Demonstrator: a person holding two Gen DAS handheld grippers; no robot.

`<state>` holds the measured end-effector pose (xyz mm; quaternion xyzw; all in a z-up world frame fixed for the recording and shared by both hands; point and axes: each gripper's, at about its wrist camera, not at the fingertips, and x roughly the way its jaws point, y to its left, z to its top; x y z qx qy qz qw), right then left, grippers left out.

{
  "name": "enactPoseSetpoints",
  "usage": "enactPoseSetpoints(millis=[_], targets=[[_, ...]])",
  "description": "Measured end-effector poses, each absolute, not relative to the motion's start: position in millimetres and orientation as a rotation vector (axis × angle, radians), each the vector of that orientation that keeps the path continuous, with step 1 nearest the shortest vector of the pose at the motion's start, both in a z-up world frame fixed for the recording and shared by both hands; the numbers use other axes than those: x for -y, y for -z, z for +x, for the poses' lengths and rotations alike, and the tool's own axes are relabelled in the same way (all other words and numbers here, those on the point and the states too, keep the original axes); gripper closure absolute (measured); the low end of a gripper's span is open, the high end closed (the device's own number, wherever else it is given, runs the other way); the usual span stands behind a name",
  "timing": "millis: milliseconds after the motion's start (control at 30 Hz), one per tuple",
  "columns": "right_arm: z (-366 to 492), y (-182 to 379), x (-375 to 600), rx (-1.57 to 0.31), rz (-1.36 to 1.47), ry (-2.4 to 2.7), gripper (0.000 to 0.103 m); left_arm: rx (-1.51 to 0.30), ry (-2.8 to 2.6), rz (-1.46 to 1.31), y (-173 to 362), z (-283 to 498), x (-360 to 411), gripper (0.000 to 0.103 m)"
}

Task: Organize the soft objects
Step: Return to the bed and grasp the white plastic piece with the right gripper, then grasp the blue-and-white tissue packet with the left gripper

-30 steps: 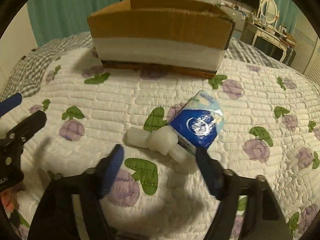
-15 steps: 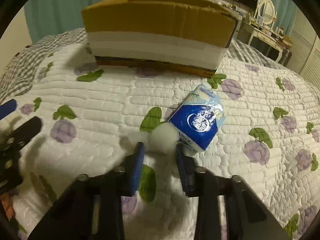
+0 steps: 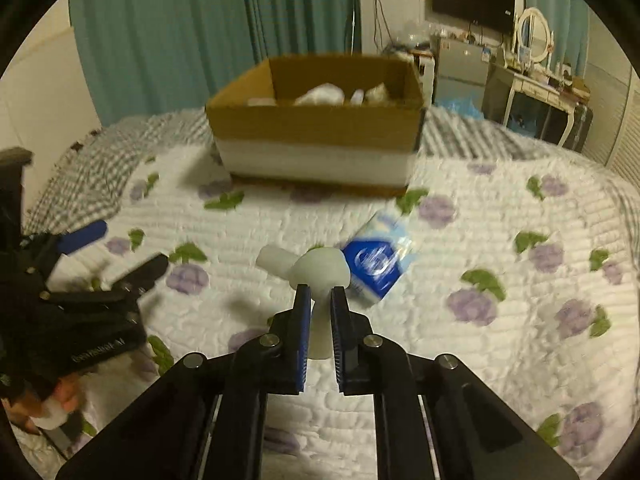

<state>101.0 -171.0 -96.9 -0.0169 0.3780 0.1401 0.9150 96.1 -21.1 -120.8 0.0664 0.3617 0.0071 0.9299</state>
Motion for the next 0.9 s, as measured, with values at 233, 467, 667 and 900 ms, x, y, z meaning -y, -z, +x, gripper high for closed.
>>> enactPoseSetpoints(millis=[233,467,667,900], targets=[[118,62,220,-0.714,-0.024,-0.254,0.094,-0.734,0.079,0.149,107,113,72,0.012],[163,67,270,-0.765,-0.05,-0.24,0.094,-0.824,0.174,0.095,125,153,133,0.012],[185,90,290,-0.821,-0.029,-0.256,0.094,-0.924,0.176,0.09,155,174,165,0.012],[182,89,289,-0.8,-0.03,-0.271,0.094,-0.964,0.149,0.081,170,187,170,0.046]])
